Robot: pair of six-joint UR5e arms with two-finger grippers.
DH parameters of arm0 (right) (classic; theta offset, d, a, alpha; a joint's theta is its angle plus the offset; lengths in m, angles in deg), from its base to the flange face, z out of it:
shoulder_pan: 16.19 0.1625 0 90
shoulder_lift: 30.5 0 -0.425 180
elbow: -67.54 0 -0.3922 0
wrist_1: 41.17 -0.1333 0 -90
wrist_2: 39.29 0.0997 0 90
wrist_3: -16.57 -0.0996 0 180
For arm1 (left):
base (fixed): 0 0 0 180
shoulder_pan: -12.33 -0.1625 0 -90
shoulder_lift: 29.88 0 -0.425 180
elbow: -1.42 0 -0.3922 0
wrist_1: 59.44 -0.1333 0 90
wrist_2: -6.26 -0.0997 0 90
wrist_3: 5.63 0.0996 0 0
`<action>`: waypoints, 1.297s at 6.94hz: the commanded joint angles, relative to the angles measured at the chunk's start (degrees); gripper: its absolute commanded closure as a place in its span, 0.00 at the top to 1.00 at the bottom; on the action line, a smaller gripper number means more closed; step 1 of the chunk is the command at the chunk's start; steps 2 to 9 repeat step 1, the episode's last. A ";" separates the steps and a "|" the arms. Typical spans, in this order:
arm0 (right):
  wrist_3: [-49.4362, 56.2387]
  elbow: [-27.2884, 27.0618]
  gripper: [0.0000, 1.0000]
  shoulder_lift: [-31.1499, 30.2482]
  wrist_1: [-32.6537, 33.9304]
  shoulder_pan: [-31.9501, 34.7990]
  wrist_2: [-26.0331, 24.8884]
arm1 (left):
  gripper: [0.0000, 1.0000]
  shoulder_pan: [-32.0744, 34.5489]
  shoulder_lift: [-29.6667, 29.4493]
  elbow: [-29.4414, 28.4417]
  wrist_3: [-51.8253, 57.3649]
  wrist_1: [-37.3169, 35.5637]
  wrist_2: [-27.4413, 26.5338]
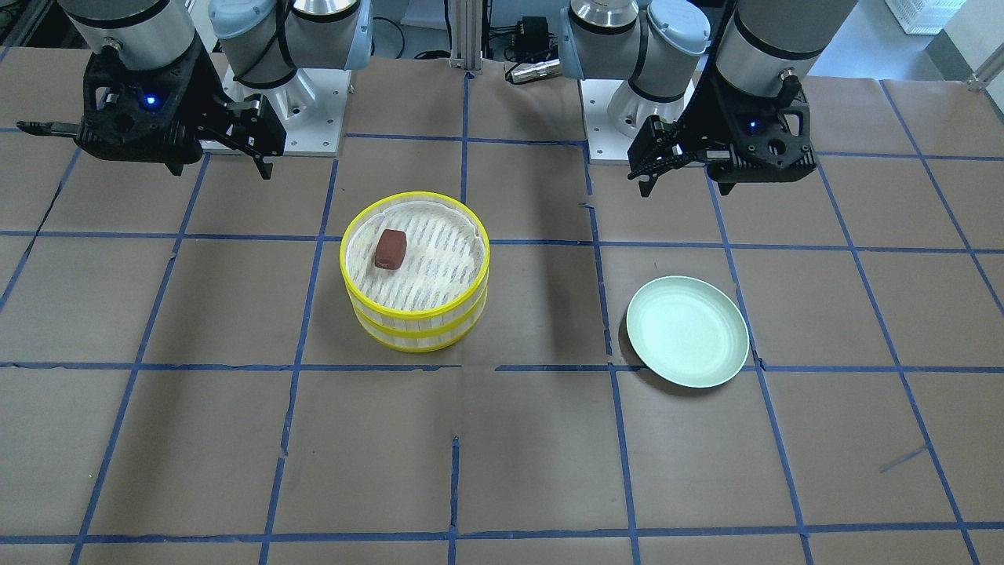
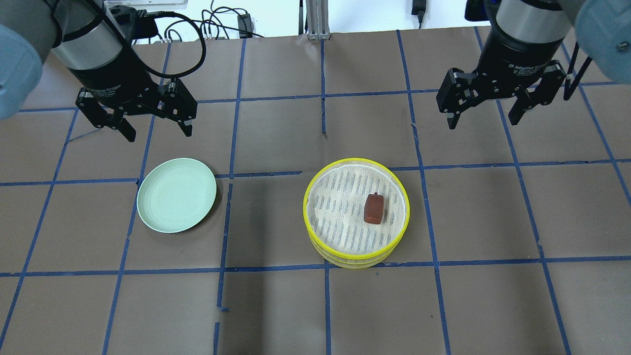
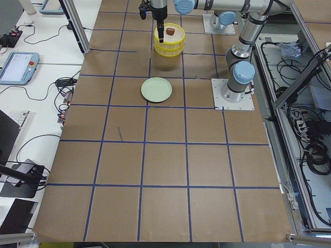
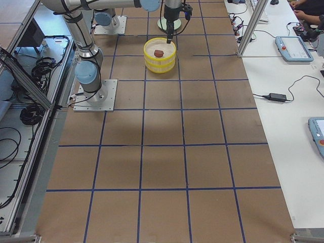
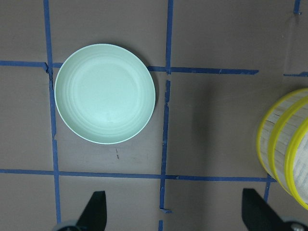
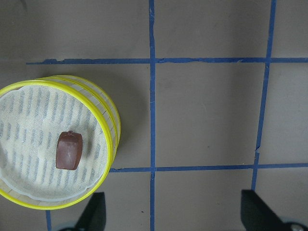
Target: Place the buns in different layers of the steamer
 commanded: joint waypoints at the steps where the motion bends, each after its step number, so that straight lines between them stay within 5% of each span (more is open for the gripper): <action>1: -0.04 0.06 1.00 -0.03 0.09 0.00 0.00 | 1.00 0.00 -0.05 0.07 -0.01 -0.02 -0.02; 9: -0.04 0.06 1.00 -0.03 0.09 0.00 0.00 | 1.00 0.00 -0.05 0.07 -0.01 -0.02 -0.02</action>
